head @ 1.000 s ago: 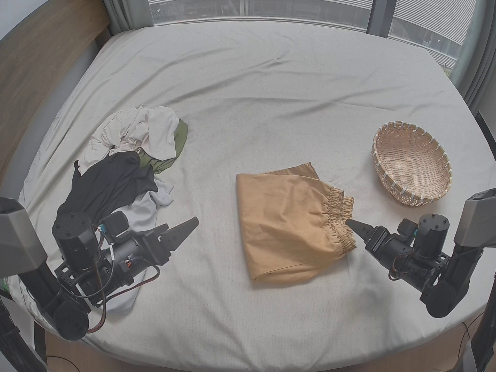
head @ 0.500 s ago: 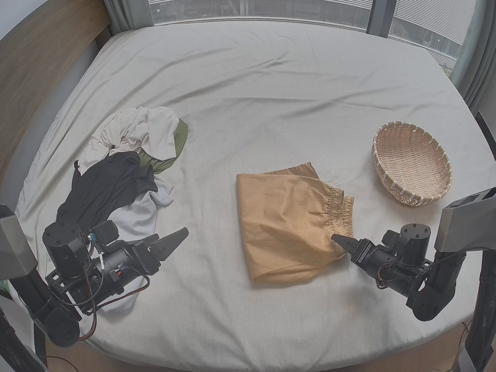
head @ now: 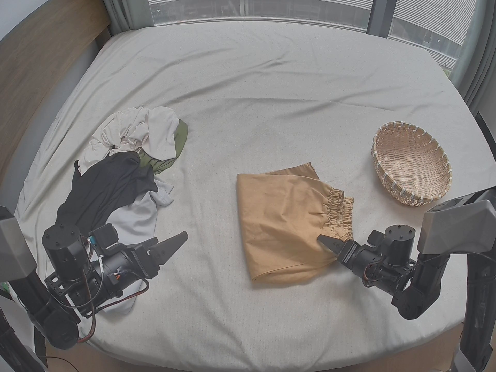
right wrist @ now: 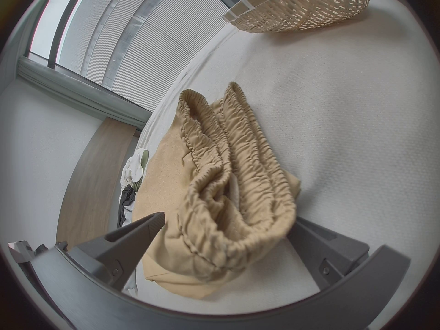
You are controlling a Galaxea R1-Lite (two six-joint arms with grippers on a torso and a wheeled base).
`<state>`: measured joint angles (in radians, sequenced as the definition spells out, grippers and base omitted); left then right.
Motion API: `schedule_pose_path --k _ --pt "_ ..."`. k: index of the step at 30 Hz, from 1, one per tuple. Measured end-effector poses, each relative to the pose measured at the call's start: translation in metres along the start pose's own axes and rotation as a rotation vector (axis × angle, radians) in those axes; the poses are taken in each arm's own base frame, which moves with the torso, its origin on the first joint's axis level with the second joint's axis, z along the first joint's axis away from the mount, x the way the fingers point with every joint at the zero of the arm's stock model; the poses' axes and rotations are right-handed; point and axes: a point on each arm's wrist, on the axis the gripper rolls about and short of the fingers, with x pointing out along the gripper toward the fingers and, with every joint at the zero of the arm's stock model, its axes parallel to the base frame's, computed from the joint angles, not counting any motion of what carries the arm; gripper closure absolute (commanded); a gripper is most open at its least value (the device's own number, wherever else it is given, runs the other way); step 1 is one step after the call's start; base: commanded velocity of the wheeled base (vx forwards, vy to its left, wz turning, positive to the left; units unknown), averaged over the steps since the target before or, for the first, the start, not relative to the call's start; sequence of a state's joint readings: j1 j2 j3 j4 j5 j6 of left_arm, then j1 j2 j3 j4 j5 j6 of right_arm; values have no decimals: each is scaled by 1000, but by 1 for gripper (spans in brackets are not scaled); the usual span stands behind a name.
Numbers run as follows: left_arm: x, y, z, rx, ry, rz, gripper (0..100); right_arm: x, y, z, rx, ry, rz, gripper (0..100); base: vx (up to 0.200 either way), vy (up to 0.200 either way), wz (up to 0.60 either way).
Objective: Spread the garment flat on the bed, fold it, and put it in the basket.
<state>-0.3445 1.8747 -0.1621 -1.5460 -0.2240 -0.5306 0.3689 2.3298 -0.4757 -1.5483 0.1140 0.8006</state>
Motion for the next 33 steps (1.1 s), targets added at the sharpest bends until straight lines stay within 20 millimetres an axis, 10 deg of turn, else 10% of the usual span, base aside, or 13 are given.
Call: schedule_pose_path --k 15,33 --pt "-2 0 -2 2 9 5 0 4 9 4 -9 -17 40 100 0 0 0" --pt "-6 -2 -2 41 8 3 0 -75 97 29 -164 12 424 100 0 0 0"
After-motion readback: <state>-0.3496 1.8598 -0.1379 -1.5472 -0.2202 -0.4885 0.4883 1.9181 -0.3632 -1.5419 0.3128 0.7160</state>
